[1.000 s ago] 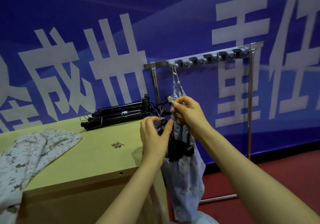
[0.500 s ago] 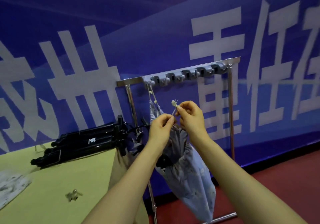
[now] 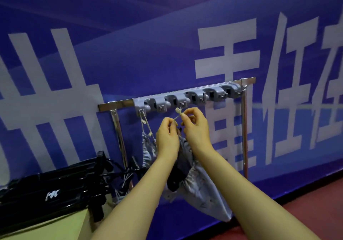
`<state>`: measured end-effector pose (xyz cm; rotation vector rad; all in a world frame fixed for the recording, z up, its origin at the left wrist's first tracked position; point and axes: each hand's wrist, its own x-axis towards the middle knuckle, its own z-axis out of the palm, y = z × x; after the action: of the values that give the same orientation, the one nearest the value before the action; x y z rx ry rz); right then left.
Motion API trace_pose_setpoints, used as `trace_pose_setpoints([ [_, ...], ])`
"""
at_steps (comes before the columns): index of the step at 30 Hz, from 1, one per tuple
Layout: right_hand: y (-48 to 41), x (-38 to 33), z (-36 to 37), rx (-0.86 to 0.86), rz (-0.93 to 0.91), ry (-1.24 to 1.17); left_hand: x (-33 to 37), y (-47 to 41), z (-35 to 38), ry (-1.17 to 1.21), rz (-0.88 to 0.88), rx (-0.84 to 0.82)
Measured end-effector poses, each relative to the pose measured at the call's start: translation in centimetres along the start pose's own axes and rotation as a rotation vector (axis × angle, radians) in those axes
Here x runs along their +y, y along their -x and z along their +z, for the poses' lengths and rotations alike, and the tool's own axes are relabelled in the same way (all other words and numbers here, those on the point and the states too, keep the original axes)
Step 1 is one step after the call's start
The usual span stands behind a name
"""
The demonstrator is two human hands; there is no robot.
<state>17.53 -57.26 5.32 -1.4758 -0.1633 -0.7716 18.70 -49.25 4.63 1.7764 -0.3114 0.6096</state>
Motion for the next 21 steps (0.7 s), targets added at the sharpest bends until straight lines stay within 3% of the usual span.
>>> trace_pose_setpoints([
  [5, -2.0, 2.1, 1.7, -0.044, 0.026, -0.051, -2.5, -2.5, 0.2, 0.016, 0.001, -0.002],
  [16, -7.8, 4.5, 7.6, 0.024, -0.013, 0.021, -5.4, -9.9, -1.0, -0.011, -0.012, 0.074],
  [21, -8.8, 5.9, 7.4, 0.04, 0.084, -0.04, -6.6, -10.8, 0.0, 0.021, -0.047, 0.039],
])
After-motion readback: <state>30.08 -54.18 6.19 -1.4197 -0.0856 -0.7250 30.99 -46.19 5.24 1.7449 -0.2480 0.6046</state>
